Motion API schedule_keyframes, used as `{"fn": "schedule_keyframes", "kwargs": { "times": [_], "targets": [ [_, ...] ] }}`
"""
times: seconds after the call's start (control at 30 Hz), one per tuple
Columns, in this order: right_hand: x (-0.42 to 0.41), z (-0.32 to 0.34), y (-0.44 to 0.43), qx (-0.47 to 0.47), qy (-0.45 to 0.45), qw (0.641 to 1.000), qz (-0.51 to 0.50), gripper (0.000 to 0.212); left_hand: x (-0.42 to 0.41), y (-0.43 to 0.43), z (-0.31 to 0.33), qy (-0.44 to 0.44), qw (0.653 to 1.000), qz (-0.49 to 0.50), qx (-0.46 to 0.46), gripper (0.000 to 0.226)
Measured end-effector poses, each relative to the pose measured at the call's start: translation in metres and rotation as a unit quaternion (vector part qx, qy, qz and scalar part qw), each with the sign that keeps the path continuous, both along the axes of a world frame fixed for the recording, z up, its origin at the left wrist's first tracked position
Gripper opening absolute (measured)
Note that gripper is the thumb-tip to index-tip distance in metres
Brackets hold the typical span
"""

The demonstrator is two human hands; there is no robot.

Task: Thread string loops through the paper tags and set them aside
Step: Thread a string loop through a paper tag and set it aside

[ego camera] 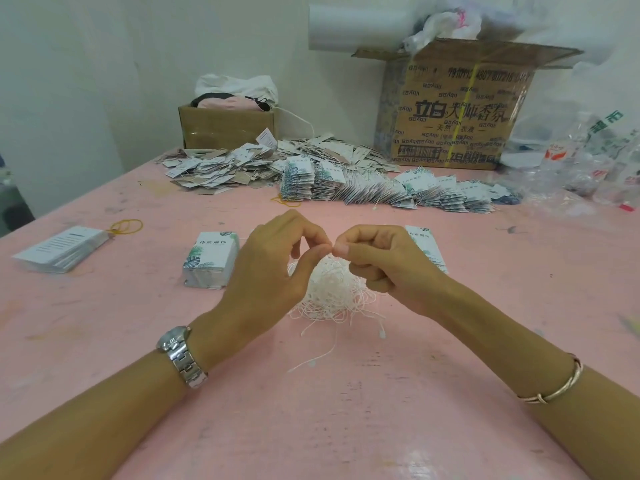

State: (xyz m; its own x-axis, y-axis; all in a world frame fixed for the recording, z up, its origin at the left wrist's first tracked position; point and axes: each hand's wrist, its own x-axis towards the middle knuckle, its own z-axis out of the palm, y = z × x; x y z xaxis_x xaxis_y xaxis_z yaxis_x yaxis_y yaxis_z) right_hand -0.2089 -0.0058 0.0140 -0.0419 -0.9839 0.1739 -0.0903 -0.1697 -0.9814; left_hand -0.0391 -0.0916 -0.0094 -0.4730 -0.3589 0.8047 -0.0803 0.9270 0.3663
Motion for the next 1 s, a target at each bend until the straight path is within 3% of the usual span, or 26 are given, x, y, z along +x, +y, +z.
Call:
{"fn": "schedule_keyframes", "kwargs": {
  "times": [0.13,0.27,0.4,0.53,0.7,1.0],
  "targets": [
    [-0.001,-0.002,-0.002,0.003,-0.013,1.000,-0.026,0.007,0.005,-0.003,0.008,-0.041,0.995,0.045,-0.079,0.014],
    [-0.003,-0.003,-0.005,-0.001,-0.039,0.997,-0.060,0.007,0.020,-0.024,0.022,-0.168,0.955,0.154,-0.188,0.032],
    [-0.006,-0.005,-0.007,-0.003,-0.054,0.995,-0.088,0.006,0.040,-0.046,0.031,-0.337,0.896,0.232,-0.172,0.064],
    [-0.009,-0.008,-0.008,0.003,-0.054,0.995,-0.084,0.007,0.044,-0.060,0.030,-0.441,0.851,0.244,-0.151,0.074],
    [-0.009,-0.010,-0.009,0.010,-0.049,0.995,-0.085,0.008,0.044,-0.060,0.029,-0.468,0.841,0.235,-0.138,0.056],
    [-0.011,-0.011,-0.010,0.017,-0.039,0.995,-0.093,0.013,0.044,-0.055,0.030,-0.448,0.854,0.235,-0.121,0.038]
  ]
}}
